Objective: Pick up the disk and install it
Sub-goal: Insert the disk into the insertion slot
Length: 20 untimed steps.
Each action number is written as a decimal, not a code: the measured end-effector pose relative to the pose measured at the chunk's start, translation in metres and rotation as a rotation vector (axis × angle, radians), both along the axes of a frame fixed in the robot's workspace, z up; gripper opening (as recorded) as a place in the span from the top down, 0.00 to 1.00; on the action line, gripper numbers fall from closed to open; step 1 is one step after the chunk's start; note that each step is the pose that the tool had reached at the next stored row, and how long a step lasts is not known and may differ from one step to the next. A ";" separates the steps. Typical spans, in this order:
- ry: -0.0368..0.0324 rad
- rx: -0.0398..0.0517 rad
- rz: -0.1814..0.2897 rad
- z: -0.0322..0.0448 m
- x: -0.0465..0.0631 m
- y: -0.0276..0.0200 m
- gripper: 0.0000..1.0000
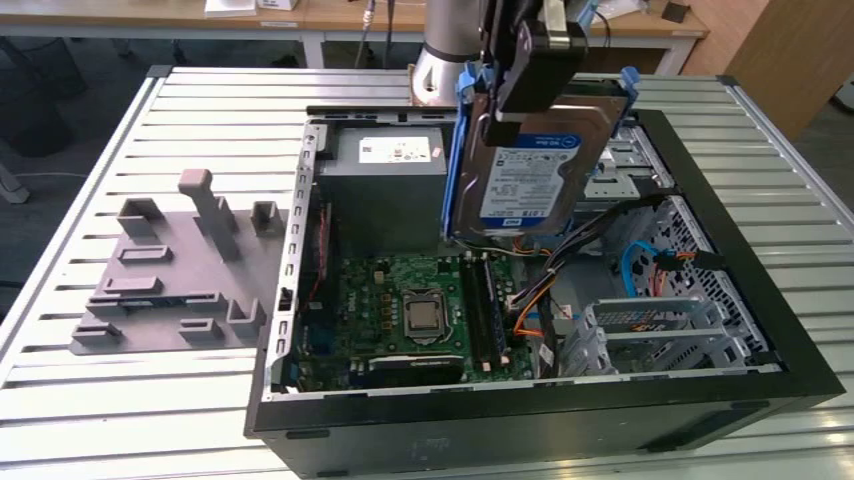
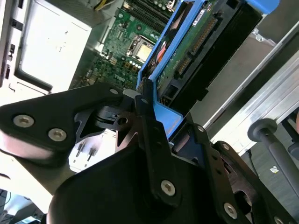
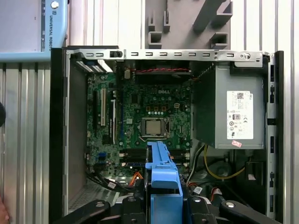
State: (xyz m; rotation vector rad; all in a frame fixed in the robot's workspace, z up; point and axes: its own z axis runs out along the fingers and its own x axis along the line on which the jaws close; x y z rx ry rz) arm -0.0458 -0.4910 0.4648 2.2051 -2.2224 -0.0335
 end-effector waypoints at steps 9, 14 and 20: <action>-0.0004 0.0001 0.000 -0.0040 0.002 -0.0273 0.64; -0.0004 0.0000 0.000 -0.0049 0.016 -0.0318 0.64; -0.0003 -0.0001 0.000 -0.0054 0.023 -0.0397 0.64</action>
